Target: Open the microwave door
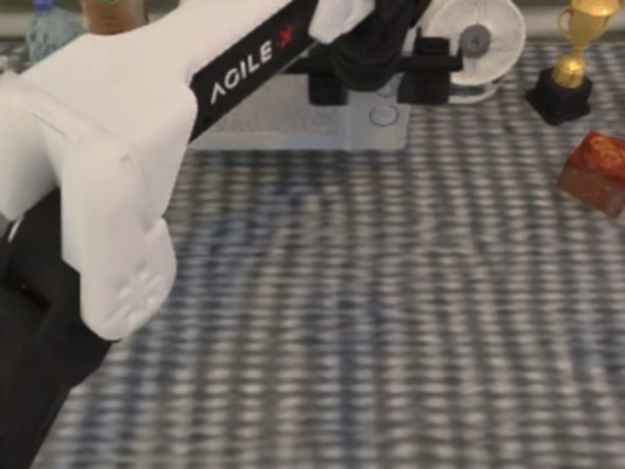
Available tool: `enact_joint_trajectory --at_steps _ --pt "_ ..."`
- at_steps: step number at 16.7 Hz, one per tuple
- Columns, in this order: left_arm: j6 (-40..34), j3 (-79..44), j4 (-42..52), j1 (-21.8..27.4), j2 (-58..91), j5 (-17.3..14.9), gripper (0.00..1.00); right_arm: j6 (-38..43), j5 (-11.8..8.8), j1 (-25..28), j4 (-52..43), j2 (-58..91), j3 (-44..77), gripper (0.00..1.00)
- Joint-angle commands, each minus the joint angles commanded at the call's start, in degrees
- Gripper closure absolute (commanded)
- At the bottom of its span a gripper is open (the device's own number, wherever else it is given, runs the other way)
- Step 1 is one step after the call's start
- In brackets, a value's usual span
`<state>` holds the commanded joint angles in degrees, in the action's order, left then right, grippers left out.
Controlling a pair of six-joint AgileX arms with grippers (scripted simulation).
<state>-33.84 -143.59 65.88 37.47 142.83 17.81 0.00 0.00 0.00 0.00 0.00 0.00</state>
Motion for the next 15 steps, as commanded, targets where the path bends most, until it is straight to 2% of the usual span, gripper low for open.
enact_joint_trajectory --at_steps 4,6,15 --pt "0.0 0.0 0.0 0.0 0.0 0.0 1.0 0.0 0.0 0.0 0.0 0.0 0.0 0.0" --pt "-0.5 1.8 -0.5 2.0 -0.3 -1.1 1.0 0.0 0.0 0.0 0.0 0.0 0.0 0.0" --pt "-1.9 15.8 -6.4 1.9 -8.9 0.9 1.0 0.0 0.0 0.0 0.0 0.0 0.0 0.0"
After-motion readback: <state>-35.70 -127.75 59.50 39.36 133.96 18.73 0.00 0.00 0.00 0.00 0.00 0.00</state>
